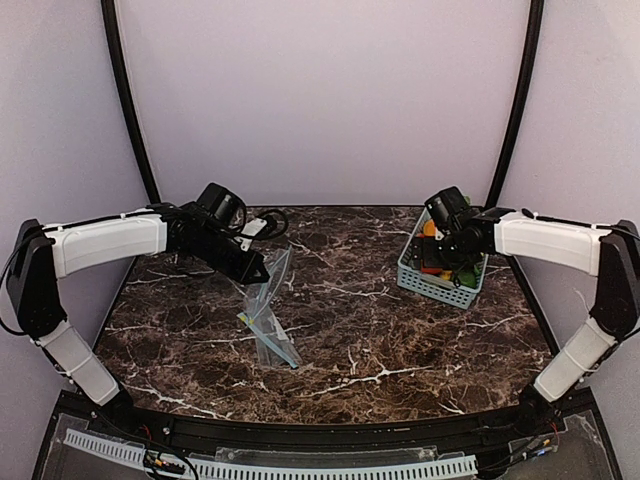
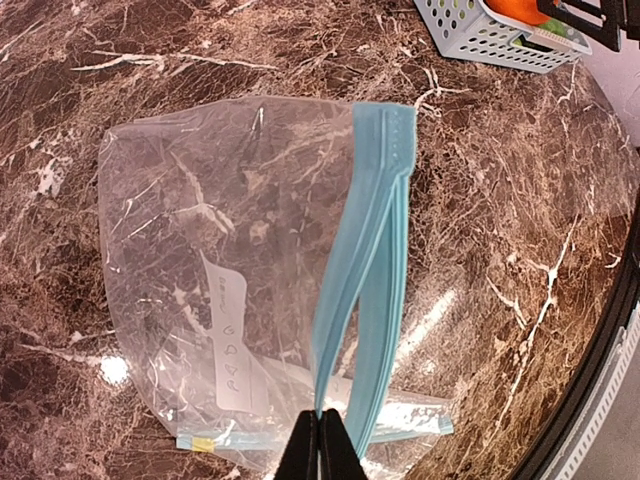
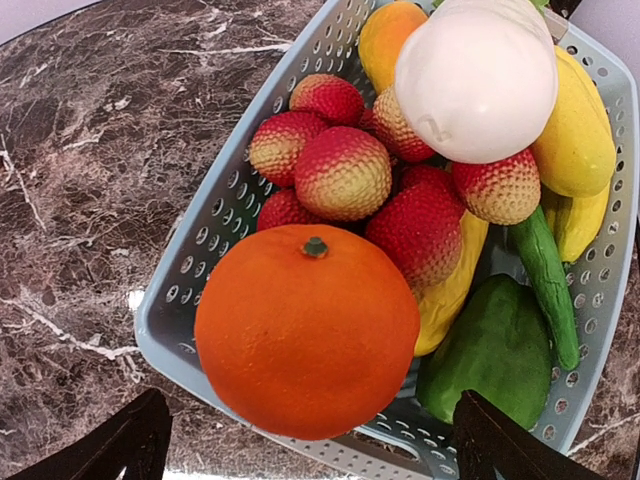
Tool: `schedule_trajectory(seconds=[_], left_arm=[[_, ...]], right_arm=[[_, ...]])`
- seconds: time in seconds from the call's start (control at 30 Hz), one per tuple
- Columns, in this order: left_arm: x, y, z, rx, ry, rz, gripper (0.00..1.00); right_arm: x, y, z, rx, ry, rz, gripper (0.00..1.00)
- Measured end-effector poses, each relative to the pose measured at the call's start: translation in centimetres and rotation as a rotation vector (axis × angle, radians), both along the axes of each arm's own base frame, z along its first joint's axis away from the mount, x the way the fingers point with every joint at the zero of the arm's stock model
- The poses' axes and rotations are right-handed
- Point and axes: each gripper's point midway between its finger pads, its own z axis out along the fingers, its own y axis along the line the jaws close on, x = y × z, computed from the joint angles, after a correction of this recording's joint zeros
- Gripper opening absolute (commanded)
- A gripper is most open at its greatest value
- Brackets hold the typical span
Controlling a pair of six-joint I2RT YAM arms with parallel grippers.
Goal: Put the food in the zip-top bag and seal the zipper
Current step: Open the zipper food storage bag at the center of the board, then pick up the fake fruit from the bin.
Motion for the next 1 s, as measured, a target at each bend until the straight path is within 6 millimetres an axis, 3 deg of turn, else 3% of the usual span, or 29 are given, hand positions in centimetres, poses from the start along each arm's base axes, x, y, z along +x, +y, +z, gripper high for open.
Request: schedule_trajectory(seconds=[0.17, 0.3, 0.77, 1.0], left_arm=[[-0.1, 0.0, 0.0, -0.004, 0.006, -0.001, 0.01], [-0.2, 0.0, -0.1, -0.003, 0.008, -0.002, 0.01], [-0.2, 0.0, -0.1, -0.003, 0.008, -0.002, 0.01], [-0.2, 0.0, -0.1, -0.003, 0.008, -0.002, 0.01]], right_arm=[[0.7, -0.3, -1.5, -0.023, 0.020, -0.004, 0.90], [0.9, -0.3, -2.6, -0.044, 0.041, 0.000, 0.94], [2.7, 0.2, -3.1, -0.079, 0.021, 0.007, 0.93], [3.2, 0.1, -3.1, -0.091, 0.012, 0.000, 0.87]])
